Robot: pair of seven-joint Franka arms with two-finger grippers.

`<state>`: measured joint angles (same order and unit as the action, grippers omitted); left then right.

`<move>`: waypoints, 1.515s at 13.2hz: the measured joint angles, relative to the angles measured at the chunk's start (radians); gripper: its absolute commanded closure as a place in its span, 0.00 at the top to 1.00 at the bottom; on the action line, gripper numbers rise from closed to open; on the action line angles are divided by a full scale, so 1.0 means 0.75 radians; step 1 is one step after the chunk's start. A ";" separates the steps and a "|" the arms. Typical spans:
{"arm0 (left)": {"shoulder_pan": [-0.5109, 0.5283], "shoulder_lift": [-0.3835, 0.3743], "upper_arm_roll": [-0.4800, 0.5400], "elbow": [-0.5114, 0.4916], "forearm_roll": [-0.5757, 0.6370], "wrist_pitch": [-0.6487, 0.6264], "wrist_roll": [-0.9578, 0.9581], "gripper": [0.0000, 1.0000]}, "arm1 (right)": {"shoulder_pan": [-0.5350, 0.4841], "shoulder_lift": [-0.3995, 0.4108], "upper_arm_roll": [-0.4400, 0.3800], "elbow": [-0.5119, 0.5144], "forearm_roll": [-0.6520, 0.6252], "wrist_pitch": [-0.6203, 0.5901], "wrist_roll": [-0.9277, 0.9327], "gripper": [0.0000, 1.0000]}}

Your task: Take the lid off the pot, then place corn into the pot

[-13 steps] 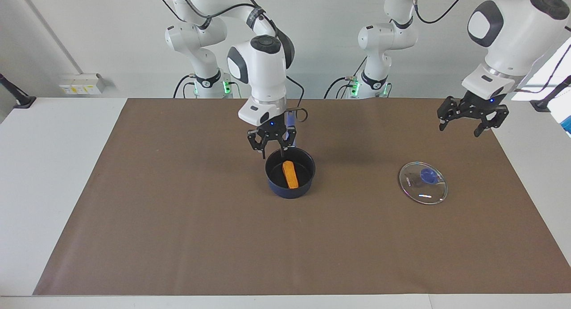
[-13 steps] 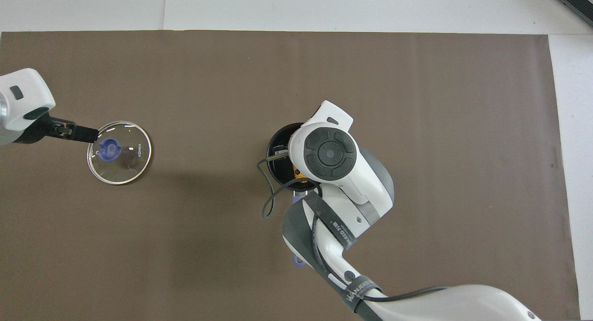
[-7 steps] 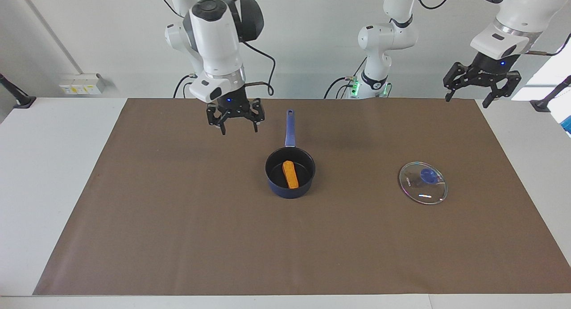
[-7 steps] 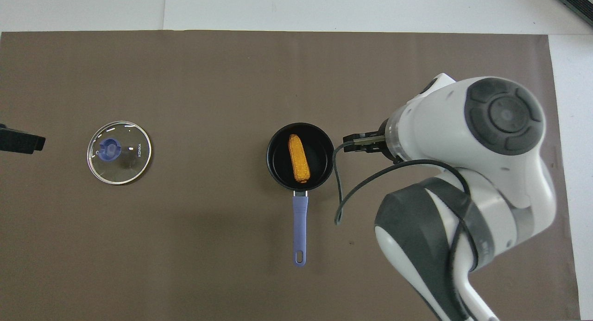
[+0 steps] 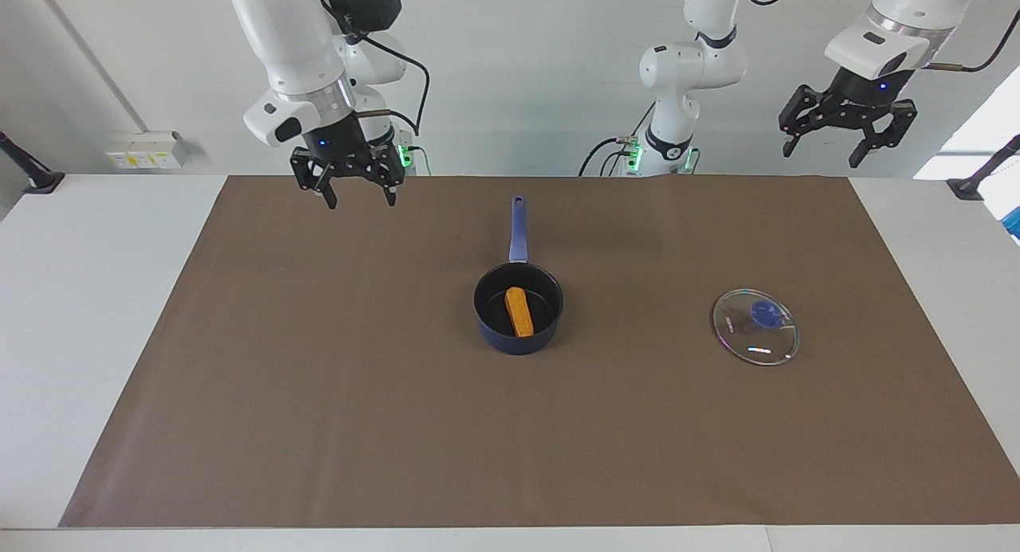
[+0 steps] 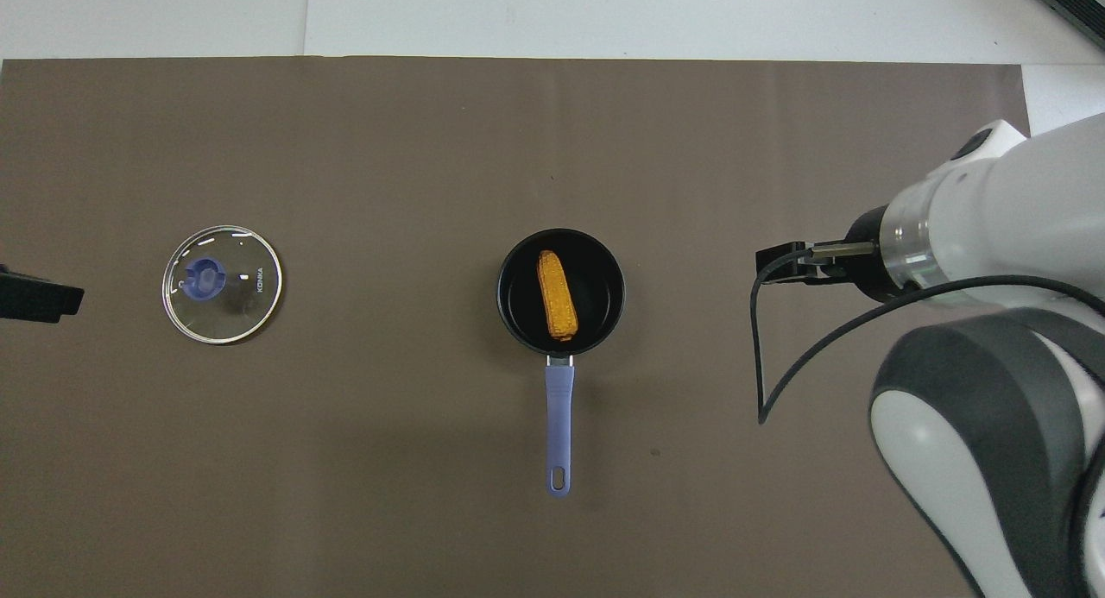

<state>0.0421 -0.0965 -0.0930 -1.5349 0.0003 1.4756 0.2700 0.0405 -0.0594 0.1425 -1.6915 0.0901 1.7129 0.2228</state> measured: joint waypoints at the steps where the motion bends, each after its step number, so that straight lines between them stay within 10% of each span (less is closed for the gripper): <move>1: 0.000 0.001 0.003 0.003 0.000 0.000 0.000 1.00 | -0.005 -0.005 -0.005 0.021 0.004 -0.024 0.000 1.00; 20: 0.003 0.004 0.007 0.050 0.000 -0.063 -0.173 1.00 | -0.010 -0.057 -0.284 0.156 -0.057 -0.265 -0.240 1.00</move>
<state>0.0441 -0.0936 -0.0875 -1.4975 0.0003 1.4287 0.1403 0.0333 -0.1021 -0.0708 -1.5748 0.0475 1.5145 0.0430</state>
